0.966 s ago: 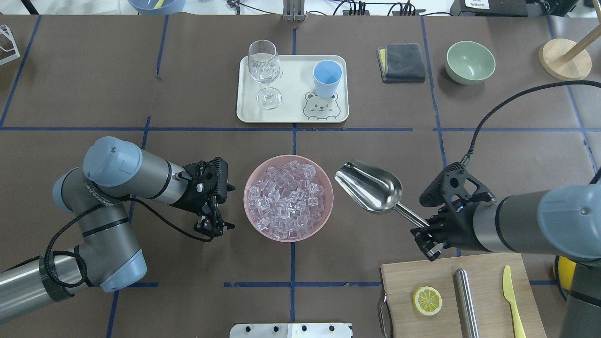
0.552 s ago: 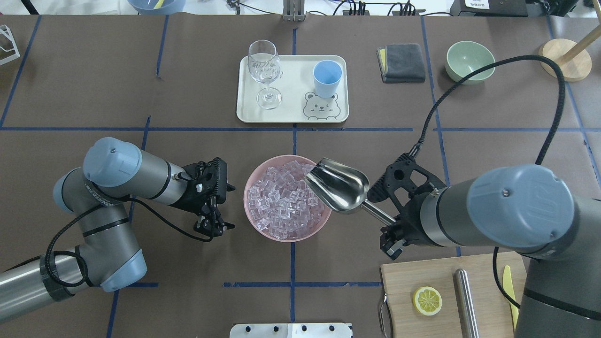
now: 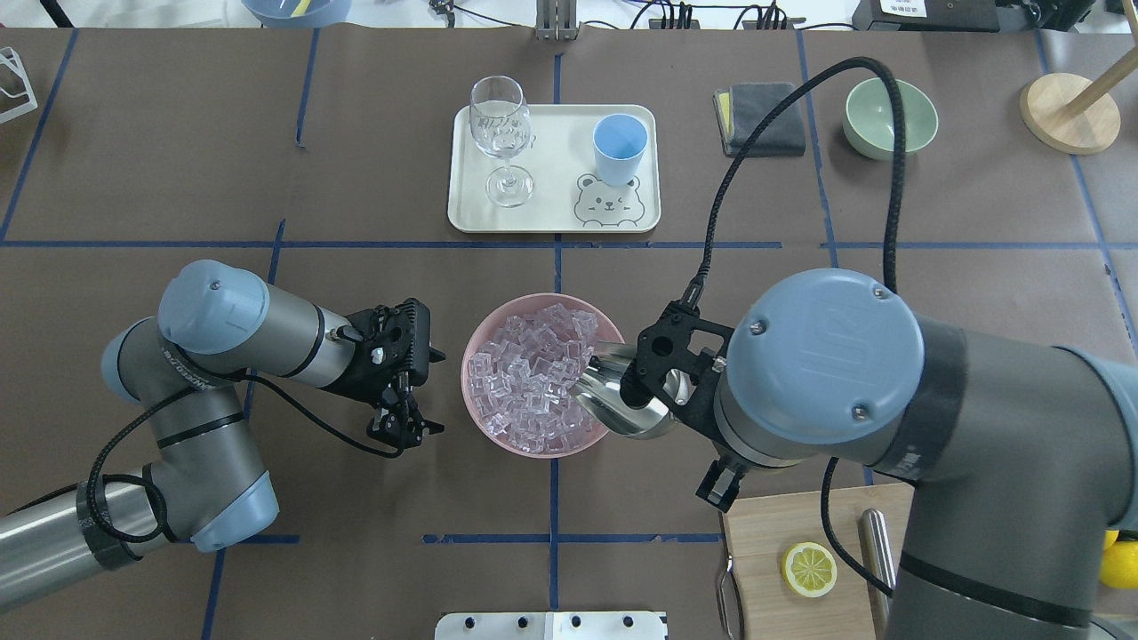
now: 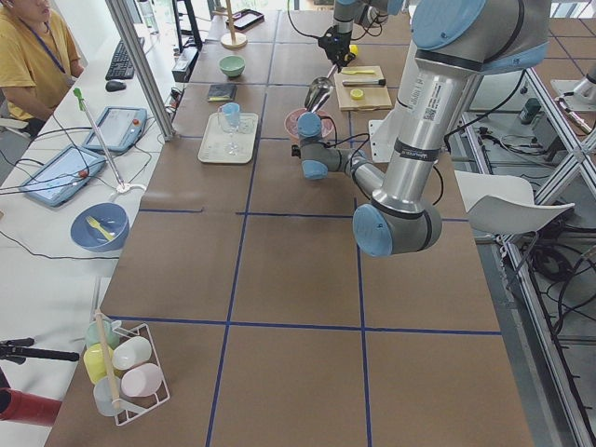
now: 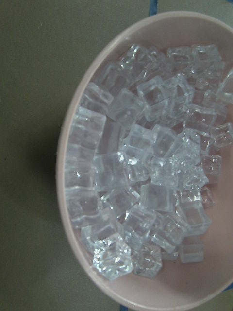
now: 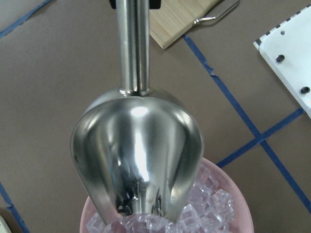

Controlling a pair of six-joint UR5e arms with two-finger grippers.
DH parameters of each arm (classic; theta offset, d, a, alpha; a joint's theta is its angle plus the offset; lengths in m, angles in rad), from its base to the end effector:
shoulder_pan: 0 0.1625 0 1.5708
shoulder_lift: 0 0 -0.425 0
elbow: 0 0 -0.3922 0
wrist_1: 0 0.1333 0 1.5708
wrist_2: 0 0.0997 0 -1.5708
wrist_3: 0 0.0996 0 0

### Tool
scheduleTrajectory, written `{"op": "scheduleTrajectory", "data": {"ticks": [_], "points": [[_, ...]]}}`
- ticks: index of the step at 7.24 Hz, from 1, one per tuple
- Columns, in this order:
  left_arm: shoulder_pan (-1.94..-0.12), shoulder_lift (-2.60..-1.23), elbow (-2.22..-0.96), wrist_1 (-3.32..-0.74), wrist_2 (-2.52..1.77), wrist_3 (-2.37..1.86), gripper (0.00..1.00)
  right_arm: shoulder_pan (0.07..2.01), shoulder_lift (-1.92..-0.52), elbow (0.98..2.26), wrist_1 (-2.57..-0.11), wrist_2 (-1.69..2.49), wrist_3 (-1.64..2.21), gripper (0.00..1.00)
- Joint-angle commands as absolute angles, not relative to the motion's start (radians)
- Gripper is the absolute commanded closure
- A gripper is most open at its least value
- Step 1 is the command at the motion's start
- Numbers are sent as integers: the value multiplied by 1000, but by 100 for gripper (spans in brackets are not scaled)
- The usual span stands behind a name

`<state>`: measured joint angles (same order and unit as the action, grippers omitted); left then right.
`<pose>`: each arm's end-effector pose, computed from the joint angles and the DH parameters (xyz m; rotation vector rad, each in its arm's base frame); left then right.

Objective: Put ice in cup with scoop
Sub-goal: 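Lift the scoop with the right gripper and carry it to the ice bowl, then dip the scoop into the ice cubes with the right gripper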

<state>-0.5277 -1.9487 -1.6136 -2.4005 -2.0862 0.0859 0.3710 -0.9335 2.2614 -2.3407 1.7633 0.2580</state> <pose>0.5006 -0.3892 0.3300 0.9507 1.0368 1.2737 -0.4092 -0.2818 0.1535 0.3021 -0.5315 -0.9674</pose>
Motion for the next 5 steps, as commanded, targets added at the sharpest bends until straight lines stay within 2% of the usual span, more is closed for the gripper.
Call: {"op": "scheduleTrajectory", "data": {"ticks": [1, 3, 5], "points": [[-528, -1950, -1589, -2445, -2086, 86, 0, 374, -772, 2150, -2561, 1770, 120, 100], [-528, -1951, -1566, -2485, -2086, 84, 0, 374, -747, 2128, -2634, 1773, 49, 100], [-525, -1953, -1569, -2484, -2086, 83, 0, 376, -662, 2030, -2687, 1775, 22, 100]]}}
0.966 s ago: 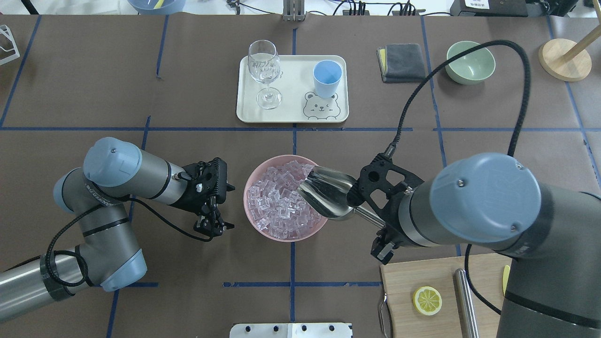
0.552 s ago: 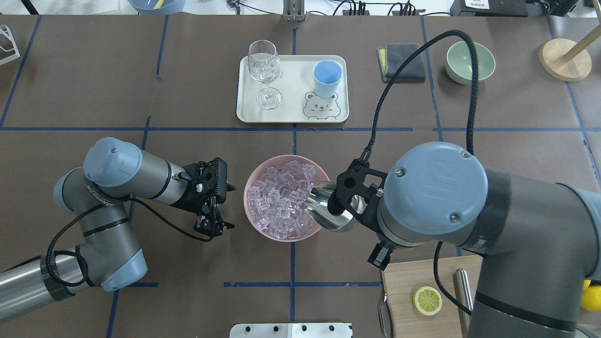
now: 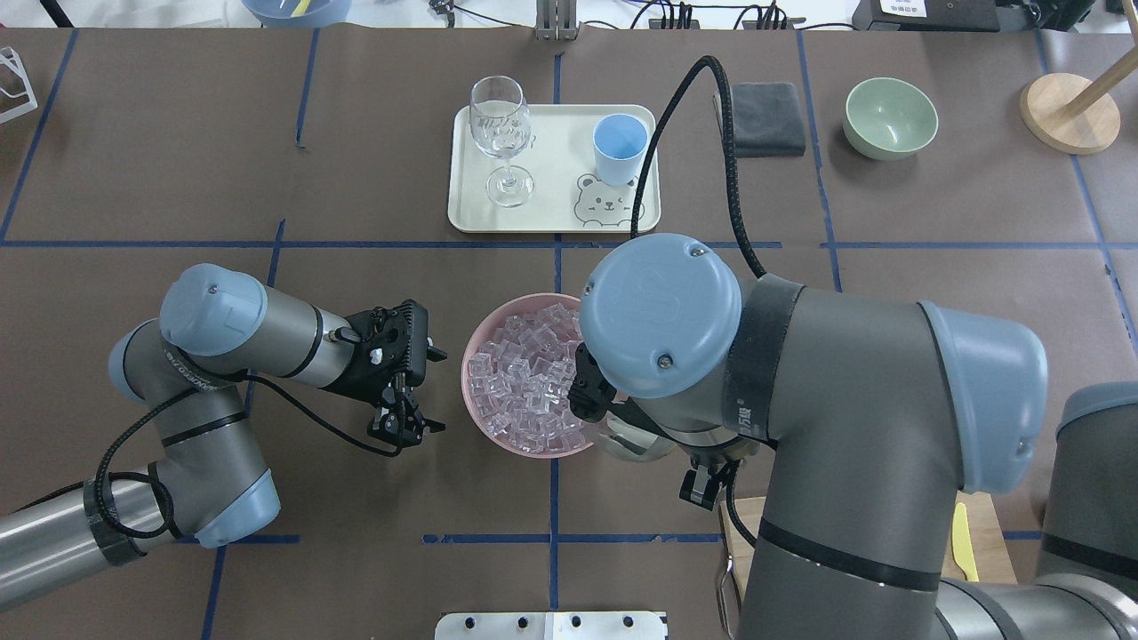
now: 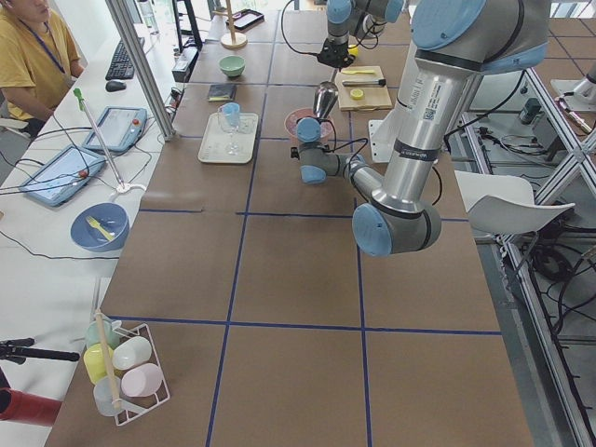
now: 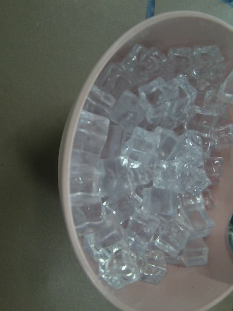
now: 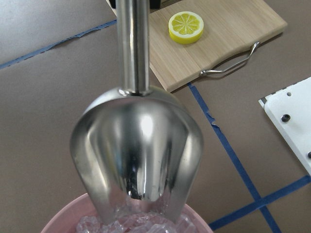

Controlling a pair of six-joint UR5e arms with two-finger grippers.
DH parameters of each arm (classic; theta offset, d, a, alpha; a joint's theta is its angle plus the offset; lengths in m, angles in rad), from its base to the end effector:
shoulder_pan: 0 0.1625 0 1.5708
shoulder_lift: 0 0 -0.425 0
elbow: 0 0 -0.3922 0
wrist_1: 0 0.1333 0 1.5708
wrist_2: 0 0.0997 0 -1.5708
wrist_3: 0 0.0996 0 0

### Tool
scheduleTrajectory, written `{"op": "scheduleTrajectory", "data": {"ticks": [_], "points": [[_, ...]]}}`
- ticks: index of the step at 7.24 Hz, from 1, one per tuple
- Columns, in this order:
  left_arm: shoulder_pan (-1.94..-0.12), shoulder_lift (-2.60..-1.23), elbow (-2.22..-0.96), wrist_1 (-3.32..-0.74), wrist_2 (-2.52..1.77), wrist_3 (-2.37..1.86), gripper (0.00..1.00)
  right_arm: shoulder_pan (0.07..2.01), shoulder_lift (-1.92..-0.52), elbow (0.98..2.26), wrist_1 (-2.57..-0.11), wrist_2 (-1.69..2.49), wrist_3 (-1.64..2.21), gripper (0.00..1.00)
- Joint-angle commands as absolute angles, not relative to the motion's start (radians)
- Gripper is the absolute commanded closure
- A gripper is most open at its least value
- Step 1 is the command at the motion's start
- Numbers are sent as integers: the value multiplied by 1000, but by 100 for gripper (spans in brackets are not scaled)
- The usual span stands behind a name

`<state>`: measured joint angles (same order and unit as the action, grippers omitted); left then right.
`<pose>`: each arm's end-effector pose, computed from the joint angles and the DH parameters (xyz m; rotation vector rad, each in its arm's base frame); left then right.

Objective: Put ice in cup with scoop
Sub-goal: 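Dip the scoop into the ice cubes with the right gripper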

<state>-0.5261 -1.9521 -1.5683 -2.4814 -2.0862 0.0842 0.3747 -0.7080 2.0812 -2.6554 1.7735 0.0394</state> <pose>0.5055 -0.3909 0.3402 0.9884 1.0537 1.2736 -0.4454 -0.2969 0.1195 0.1250 -0.3507 -1.1735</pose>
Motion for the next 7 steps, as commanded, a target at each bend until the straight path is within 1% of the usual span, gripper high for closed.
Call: {"op": "scheduleTrajectory", "data": {"ticks": [1, 4, 5, 6, 7], "points": [[-525, -1956, -1572, -2484, -2088, 84, 0, 377, -661, 2022, -2688, 1773, 20, 100], [-526, -1962, -1572, -2482, -2088, 84, 0, 431, -655, 1999, -2688, 1781, 3, 100], [-526, -1962, -1572, -2482, -2088, 84, 0, 443, -653, 1979, -2686, 1796, -8, 100], [-526, -1963, -1572, -2482, -2088, 84, 0, 443, -628, 1930, -2686, 1796, -15, 100], [-526, -1965, -1572, -2482, -2088, 84, 0, 442, -620, 1916, -2684, 1799, -15, 100]]}}
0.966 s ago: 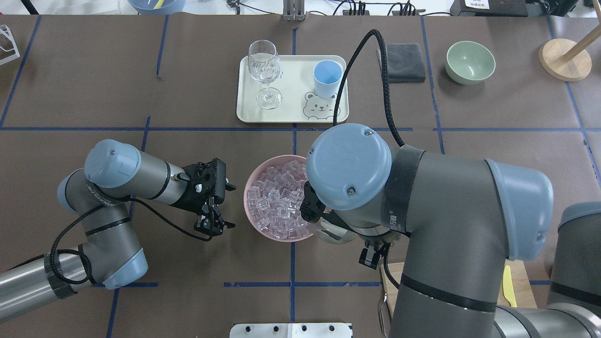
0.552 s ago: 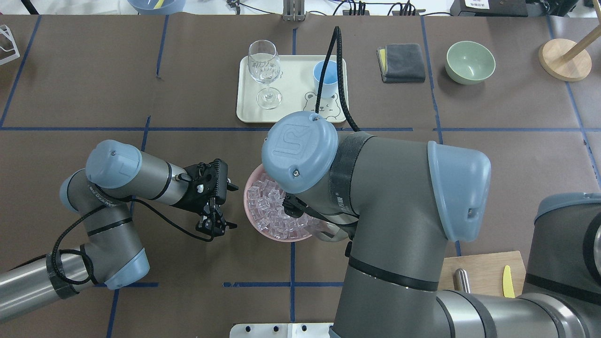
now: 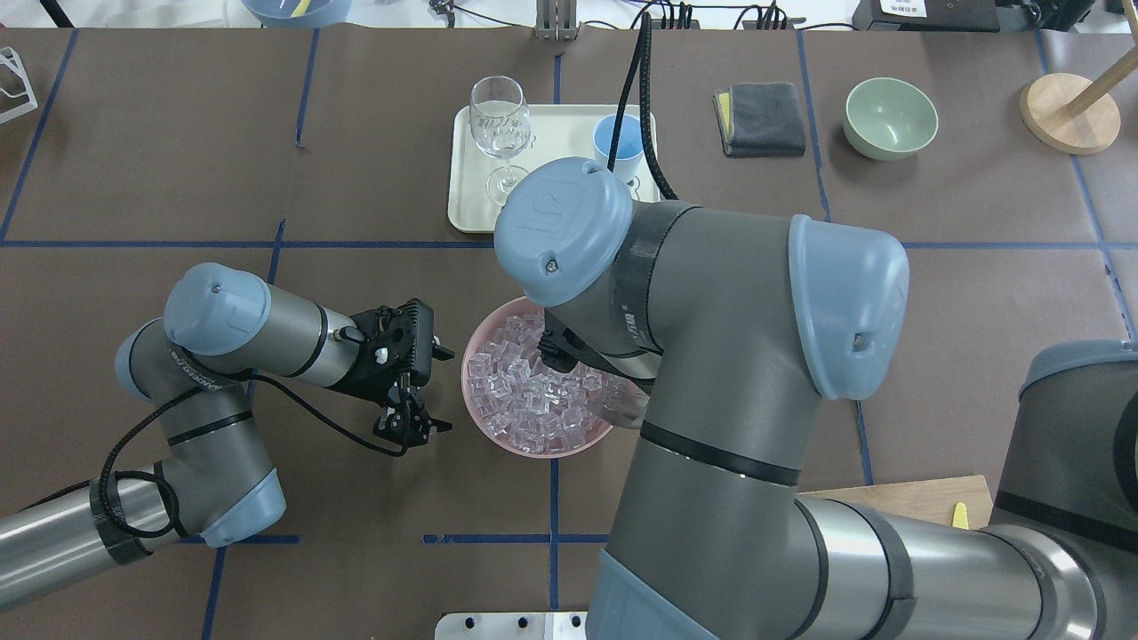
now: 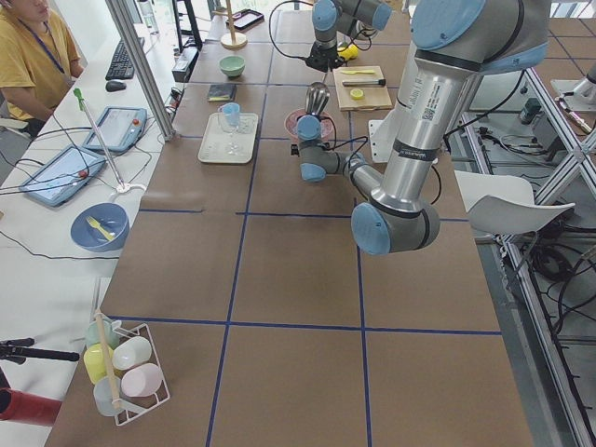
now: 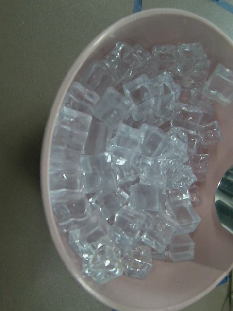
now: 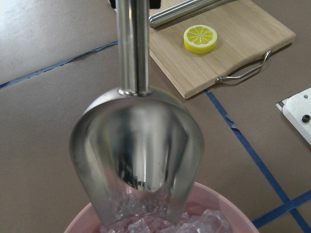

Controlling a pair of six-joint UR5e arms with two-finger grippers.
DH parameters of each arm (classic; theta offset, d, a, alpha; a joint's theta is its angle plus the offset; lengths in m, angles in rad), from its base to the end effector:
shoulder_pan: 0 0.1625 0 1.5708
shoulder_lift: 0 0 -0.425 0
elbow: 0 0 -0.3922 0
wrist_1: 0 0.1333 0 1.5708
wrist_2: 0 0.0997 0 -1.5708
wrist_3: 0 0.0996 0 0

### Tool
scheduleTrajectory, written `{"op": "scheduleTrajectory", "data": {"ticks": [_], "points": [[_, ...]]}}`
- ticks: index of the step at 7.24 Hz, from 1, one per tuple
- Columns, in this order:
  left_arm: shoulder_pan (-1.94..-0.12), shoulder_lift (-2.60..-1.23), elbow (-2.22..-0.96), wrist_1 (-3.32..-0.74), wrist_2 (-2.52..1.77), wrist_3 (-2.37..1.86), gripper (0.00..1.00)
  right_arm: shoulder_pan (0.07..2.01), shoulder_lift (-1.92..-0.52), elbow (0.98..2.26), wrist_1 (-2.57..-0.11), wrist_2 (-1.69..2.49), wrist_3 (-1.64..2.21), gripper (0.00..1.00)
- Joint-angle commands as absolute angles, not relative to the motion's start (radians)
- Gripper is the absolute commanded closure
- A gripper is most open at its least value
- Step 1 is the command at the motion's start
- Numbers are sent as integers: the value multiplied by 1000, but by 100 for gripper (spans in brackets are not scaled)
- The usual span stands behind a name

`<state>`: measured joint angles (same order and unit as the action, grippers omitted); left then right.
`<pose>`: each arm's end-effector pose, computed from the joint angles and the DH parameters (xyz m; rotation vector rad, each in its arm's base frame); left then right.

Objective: Put ice in cup with scoop
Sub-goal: 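Dip the scoop into the ice cubes with the right gripper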

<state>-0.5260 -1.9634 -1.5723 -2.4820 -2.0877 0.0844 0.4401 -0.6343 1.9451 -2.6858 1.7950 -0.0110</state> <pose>0.5065 -0.3913 0.3311 1.0038 1.0612 1.2747 -0.4591 -0.3391 0.1112 0.0492 -0.3100 -1.1549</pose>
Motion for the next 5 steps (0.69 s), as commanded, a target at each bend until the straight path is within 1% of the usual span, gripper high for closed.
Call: {"op": "scheduleTrajectory", "data": {"ticks": [1, 3, 5], "points": [[-526, -1965, -1572, -2482, -2088, 84, 0, 442, -615, 1898, -2683, 1801, -15, 100], [-526, -1967, -1572, -2482, -2088, 84, 0, 439, -577, 1823, -2683, 1799, -29, 100], [-526, -1967, -1572, -2482, -2088, 84, 0, 431, -577, 1795, -2674, 1792, -40, 100]]}}
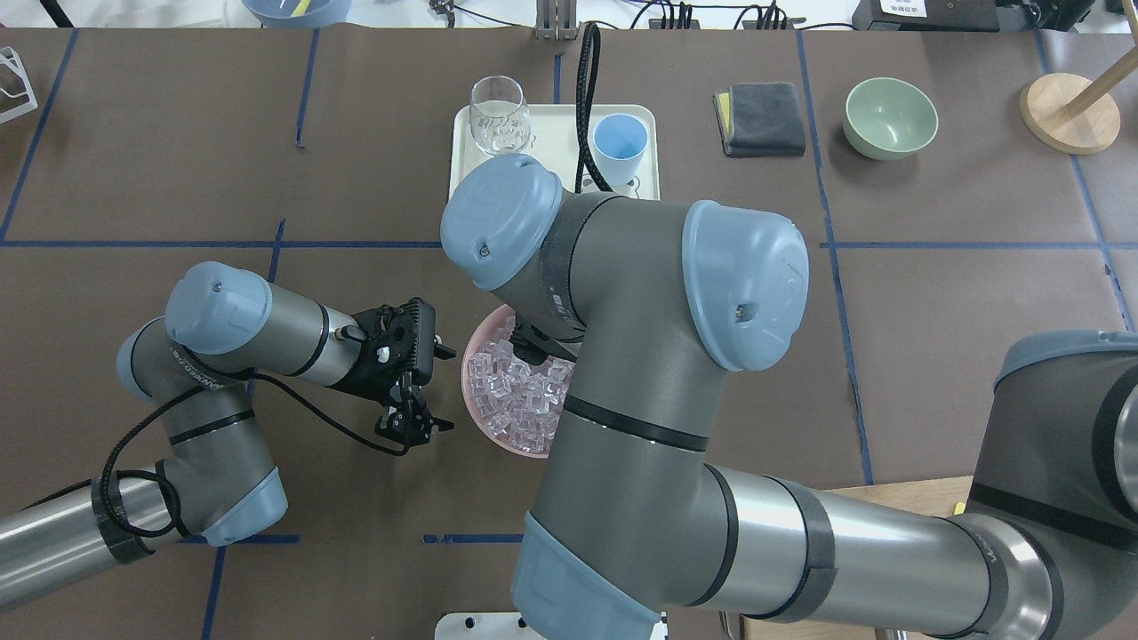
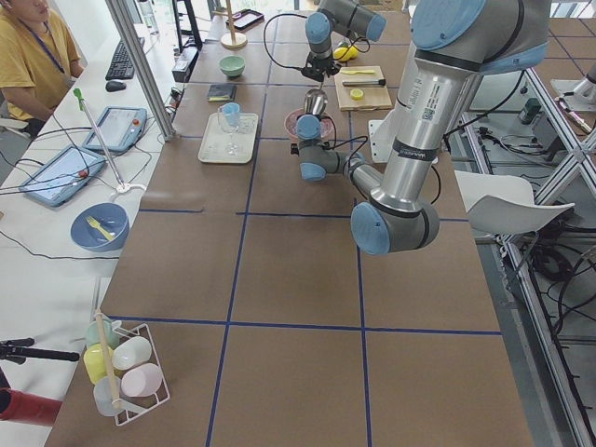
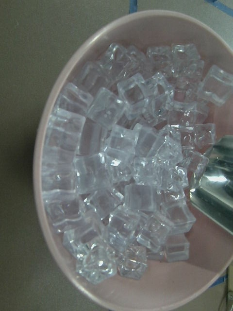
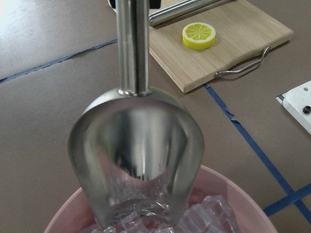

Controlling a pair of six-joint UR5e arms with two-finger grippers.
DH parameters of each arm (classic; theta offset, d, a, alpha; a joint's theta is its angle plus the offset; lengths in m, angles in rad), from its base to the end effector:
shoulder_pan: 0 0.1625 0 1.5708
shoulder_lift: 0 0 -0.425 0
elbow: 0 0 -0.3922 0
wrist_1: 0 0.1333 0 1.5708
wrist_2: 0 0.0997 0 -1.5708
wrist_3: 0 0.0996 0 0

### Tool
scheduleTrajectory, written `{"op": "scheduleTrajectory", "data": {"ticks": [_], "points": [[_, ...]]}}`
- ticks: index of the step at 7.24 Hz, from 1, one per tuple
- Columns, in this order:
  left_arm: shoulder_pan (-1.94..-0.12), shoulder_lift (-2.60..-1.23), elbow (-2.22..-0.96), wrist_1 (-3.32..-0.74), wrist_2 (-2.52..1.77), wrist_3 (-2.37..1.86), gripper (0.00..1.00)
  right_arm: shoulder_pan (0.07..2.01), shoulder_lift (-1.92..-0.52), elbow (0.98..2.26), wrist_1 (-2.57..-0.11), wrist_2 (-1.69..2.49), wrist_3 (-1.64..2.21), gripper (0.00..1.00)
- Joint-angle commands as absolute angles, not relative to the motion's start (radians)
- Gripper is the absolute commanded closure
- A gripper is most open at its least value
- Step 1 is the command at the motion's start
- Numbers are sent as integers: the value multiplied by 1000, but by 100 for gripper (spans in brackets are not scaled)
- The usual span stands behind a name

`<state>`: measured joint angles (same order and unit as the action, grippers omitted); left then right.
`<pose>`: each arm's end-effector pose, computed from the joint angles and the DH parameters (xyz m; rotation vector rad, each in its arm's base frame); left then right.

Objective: Put ice in cup with scoop
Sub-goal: 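Dip the scoop into the ice cubes with the right gripper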

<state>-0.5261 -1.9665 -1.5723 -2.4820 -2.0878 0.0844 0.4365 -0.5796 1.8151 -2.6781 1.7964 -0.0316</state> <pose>0.5069 -0.3916 0.3291 1.0070 1.0624 1.2746 -0.4931 -0.3526 0.1084 -0.0098 -0.2744 -1.1735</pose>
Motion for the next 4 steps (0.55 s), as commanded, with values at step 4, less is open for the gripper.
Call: {"op": "scheduleTrajectory", "data": {"ticks": [4], "points": [[-525, -1967, -1571, -2482, -2088, 84, 0, 407, -632, 1752, -2513, 1792, -44, 100]]}}
